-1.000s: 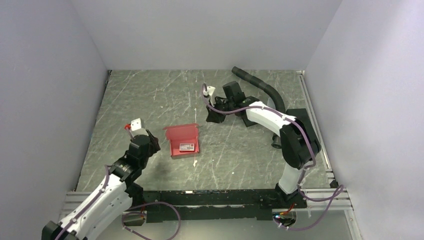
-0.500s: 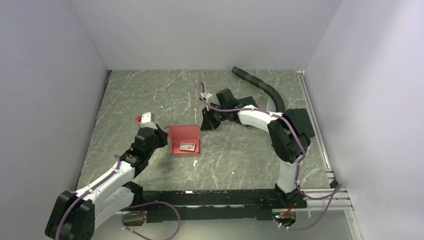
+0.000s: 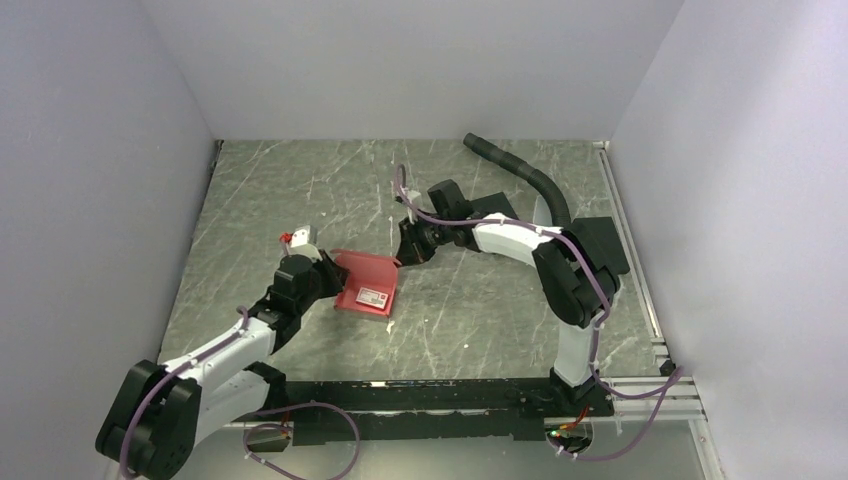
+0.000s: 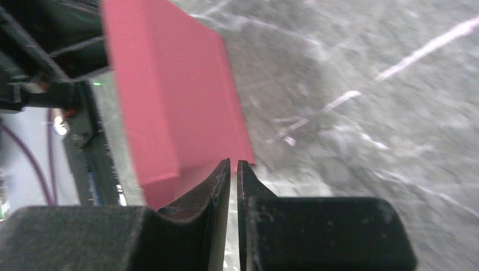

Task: Fold the paper box

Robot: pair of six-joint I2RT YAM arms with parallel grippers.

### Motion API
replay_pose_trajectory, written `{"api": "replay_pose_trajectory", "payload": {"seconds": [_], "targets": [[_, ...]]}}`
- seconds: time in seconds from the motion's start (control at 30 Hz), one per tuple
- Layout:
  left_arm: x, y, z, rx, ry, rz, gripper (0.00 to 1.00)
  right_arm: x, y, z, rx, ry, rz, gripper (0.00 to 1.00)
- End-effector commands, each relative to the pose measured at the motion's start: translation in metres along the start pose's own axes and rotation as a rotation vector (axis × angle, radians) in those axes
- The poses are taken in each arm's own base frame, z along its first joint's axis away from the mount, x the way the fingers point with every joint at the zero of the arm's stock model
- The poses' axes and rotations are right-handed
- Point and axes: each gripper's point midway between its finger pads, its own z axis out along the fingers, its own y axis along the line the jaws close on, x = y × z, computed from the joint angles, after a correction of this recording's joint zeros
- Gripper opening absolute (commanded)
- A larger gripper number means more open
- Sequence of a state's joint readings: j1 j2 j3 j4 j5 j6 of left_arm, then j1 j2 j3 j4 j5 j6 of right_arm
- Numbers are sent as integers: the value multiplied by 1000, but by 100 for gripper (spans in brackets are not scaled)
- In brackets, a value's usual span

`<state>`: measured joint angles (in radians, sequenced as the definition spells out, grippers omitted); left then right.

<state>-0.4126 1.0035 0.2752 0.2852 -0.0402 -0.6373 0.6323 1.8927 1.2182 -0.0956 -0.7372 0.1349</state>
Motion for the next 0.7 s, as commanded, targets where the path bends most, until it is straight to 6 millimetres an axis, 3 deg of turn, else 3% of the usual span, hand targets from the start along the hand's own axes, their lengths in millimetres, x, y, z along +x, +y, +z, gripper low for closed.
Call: {"api": "replay_pose_trajectory", "payload": {"seconds": [0.0, 0.13, 0.2, 0.3, 0.37, 0.47, 0.67], "targets": [[-26, -23, -5, 70, -53, 21, 18, -18, -39, -28, 153, -19, -100, 16], [-35, -24, -26, 71, -72, 75, 24, -43, -43, -65, 219, -52, -261, 33], [-38, -20, -38, 54, -84, 85, 32, -60, -29, -82, 226, -87, -369, 46], [-37, -7, -51, 4, -113, 72, 43, -67, 12, -89, 78, -85, -549, 68], [-37, 0, -56, -20, -135, 66, 50, -72, 35, -85, 12, -63, -669, 78], [-37, 4, -58, -28, -155, 66, 53, -71, 53, -62, -26, 13, -750, 83], [-42, -1, -53, 10, -188, 123, 52, -66, 53, -16, -24, 185, -771, 83]]}}
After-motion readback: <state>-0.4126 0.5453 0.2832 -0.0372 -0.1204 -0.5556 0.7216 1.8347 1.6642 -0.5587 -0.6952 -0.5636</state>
